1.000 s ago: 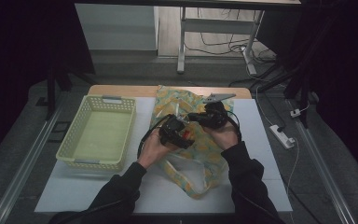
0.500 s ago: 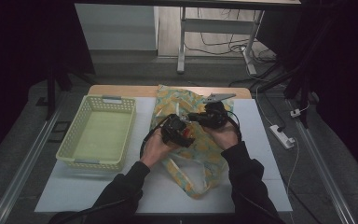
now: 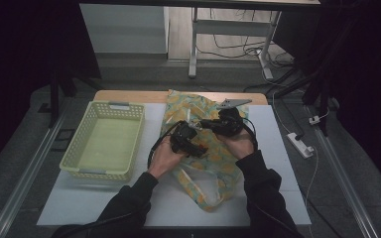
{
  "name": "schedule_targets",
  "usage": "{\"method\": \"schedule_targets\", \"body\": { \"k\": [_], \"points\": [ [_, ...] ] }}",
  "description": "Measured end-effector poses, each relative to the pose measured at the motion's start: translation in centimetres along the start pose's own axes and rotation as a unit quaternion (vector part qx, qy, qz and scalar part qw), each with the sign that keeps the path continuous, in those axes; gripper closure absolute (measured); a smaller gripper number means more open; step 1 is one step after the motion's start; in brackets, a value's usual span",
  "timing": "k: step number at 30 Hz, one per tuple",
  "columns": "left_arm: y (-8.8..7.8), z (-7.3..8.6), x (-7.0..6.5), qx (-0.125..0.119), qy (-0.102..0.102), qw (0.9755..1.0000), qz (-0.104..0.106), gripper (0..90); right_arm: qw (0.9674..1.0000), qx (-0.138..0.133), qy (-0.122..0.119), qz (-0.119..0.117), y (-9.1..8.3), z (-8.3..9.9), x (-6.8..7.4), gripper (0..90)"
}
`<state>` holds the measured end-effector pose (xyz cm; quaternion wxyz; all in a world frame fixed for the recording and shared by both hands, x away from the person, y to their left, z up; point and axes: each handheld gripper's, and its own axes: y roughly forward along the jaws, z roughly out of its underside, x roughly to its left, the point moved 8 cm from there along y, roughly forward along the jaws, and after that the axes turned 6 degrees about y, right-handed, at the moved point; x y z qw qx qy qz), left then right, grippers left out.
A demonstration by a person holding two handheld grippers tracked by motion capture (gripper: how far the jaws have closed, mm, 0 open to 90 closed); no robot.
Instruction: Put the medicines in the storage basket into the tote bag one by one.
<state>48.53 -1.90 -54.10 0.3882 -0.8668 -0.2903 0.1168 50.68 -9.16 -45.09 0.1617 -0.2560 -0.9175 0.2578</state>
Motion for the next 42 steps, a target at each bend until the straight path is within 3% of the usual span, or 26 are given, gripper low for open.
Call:
{"method": "schedule_targets", "body": {
  "k": [14, 20, 23, 31, 36, 42],
  "points": [
    [-2.3, 0.4, -1.8, -0.008, 0.015, 0.9986, 0.050, 2.8, 1.0000, 0.001, 0.000, 0.000, 0.0, 0.0, 0.0, 89.9],
    [-3.3, 1.0, -2.2, -0.030, 0.010, 0.9960, 0.083, 0.0, 1.0000, 0.002, 0.000, 0.000, 0.0, 0.1, 0.0, 89.9],
    [-3.9, 1.3, -2.2, -0.046, 0.014, 0.9948, 0.090, 0.0, 1.0000, 0.003, -0.001, 0.000, 0.1, 0.1, 0.0, 89.9],
    [-4.8, 2.7, -2.5, -0.035, 0.010, 0.9957, 0.085, 0.0, 1.0000, 0.003, 0.000, 0.000, 0.1, 0.1, 0.0, 89.9],
    [-5.3, 3.4, -2.6, -0.039, 0.015, 0.9963, 0.076, 0.0, 1.0000, 0.003, 0.000, -0.001, 0.2, 0.1, 0.0, 89.9],
    [-5.9, 3.9, -3.0, -0.047, 0.009, 0.9957, 0.079, 0.0, 1.0000, 0.003, 0.001, -0.001, 0.1, 0.1, 0.0, 89.9]
  ]
}}
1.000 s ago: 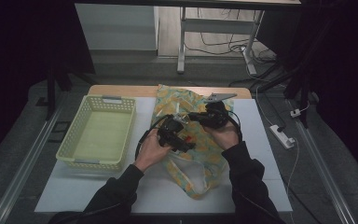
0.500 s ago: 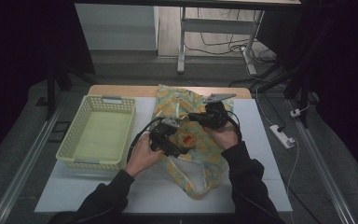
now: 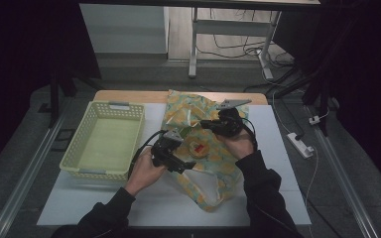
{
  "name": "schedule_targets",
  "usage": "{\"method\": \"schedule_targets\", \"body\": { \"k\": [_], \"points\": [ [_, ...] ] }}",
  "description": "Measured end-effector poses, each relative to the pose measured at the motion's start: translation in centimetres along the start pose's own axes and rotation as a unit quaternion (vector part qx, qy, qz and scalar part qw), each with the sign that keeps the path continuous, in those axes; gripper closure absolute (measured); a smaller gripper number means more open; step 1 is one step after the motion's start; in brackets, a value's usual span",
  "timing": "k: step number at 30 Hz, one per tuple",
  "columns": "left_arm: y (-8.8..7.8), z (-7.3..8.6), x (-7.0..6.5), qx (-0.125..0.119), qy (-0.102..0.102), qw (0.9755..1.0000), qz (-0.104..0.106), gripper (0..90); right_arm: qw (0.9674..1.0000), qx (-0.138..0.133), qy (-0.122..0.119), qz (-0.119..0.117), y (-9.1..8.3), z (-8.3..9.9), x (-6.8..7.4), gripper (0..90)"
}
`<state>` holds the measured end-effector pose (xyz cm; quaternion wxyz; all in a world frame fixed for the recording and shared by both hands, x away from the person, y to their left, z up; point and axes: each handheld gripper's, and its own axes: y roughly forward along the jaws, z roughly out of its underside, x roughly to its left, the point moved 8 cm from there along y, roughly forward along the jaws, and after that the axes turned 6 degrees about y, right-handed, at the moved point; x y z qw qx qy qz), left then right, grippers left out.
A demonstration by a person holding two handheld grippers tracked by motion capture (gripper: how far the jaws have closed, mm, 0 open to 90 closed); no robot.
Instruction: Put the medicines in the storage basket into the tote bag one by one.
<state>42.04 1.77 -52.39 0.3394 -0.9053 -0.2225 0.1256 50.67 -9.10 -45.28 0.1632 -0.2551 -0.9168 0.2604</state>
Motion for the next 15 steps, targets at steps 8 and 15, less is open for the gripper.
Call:
{"method": "schedule_targets", "body": {
  "k": [8, 15],
  "points": [
    [0.3, 0.9, -0.4, 0.014, 0.006, 0.9999, -0.005, 0.0, 1.0000, 0.000, -0.002, 0.000, -0.1, 0.0, 0.1, 89.9],
    [0.8, 1.8, -0.1, 0.024, 0.008, 0.9996, -0.012, 0.0, 1.0000, -0.001, -0.002, 0.000, -0.2, 0.0, 0.1, 89.9]
  ]
}}
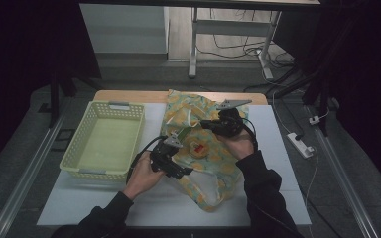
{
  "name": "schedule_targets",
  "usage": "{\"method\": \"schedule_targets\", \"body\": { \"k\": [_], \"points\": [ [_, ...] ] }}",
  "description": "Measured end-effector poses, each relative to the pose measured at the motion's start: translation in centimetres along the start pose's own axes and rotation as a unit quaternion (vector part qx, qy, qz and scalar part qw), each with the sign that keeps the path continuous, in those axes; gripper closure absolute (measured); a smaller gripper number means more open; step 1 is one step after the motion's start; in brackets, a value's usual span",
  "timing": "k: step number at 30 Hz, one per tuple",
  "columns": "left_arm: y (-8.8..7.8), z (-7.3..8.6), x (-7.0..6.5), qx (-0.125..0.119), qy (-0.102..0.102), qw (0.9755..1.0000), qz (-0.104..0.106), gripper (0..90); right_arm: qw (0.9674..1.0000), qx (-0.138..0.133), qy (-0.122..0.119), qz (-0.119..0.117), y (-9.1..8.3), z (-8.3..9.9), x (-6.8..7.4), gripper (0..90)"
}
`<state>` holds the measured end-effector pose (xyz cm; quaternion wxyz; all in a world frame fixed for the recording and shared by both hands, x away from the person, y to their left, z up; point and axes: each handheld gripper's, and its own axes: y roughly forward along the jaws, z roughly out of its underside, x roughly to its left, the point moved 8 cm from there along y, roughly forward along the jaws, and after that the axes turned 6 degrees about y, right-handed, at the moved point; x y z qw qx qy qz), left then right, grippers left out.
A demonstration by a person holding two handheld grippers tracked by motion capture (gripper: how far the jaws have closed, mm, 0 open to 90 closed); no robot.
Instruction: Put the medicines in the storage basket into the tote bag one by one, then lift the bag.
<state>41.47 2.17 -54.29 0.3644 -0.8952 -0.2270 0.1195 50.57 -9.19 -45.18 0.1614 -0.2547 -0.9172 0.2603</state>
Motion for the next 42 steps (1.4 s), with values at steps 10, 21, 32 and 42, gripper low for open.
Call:
{"method": "schedule_targets", "body": {
  "k": [10, 21, 32, 42],
  "points": [
    [1.9, 1.1, 0.9, 0.025, -0.018, 0.9995, -0.002, 1.4, 1.0000, -0.001, 0.001, 0.000, -0.1, 0.0, -0.1, 89.8],
    [3.9, 2.5, 1.5, 0.041, -0.005, 0.9991, -0.004, 1.5, 1.0000, 0.001, 0.000, 0.000, 0.1, 0.1, 0.0, 89.9],
    [4.8, 3.2, 2.0, 0.067, 0.024, 0.9970, -0.029, 5.5, 1.0000, 0.001, 0.000, -0.001, 0.1, 0.1, 0.0, 89.8],
    [4.0, 3.2, 2.3, 0.052, 0.018, 0.9981, -0.027, 41.0, 1.0000, 0.000, 0.000, 0.000, 0.0, 0.0, 0.0, 89.8]
  ]
}}
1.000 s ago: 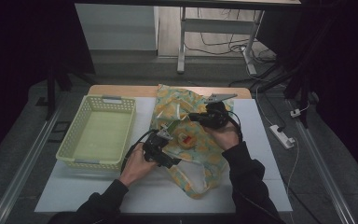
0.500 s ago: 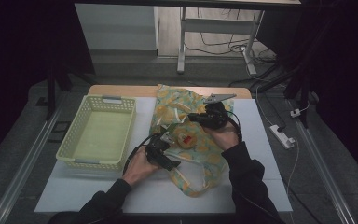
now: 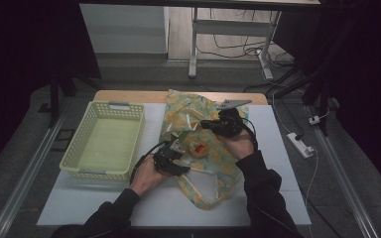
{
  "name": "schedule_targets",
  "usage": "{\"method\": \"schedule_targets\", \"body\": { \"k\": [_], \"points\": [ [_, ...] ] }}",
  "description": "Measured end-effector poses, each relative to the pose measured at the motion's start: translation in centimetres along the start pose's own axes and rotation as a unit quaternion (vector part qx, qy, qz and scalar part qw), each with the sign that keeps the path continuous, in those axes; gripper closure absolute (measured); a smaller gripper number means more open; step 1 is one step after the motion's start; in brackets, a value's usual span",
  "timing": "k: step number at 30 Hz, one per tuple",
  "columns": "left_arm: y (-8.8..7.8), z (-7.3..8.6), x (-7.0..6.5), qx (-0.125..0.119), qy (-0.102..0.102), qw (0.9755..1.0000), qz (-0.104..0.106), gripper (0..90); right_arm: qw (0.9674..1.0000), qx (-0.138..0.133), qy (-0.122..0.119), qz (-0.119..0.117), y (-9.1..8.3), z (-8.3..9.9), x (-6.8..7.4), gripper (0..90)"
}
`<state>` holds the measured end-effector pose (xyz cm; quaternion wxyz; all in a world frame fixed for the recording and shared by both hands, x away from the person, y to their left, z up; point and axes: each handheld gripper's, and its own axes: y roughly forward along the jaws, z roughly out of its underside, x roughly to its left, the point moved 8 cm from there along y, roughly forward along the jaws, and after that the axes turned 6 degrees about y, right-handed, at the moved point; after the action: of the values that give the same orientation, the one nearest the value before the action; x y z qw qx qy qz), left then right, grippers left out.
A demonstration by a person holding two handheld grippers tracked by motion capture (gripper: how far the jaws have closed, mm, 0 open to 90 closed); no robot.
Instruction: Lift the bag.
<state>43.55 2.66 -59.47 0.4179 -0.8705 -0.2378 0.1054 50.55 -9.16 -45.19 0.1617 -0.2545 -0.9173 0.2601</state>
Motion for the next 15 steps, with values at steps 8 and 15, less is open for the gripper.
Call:
{"method": "schedule_targets", "body": {
  "k": [8, 15],
  "points": [
    [-0.23, -0.07, -0.06, 0.006, -0.010, 0.9999, 0.007, 71.3, 1.0000, 0.000, 0.000, -0.001, 0.01, 0.00, 0.01, 89.8],
    [-0.13, -0.21, -0.32, 0.005, -0.019, 0.9996, 0.022, 89.1, 1.0000, 0.000, -0.001, 0.000, 0.02, 0.00, 0.01, 89.8]
  ]
}}
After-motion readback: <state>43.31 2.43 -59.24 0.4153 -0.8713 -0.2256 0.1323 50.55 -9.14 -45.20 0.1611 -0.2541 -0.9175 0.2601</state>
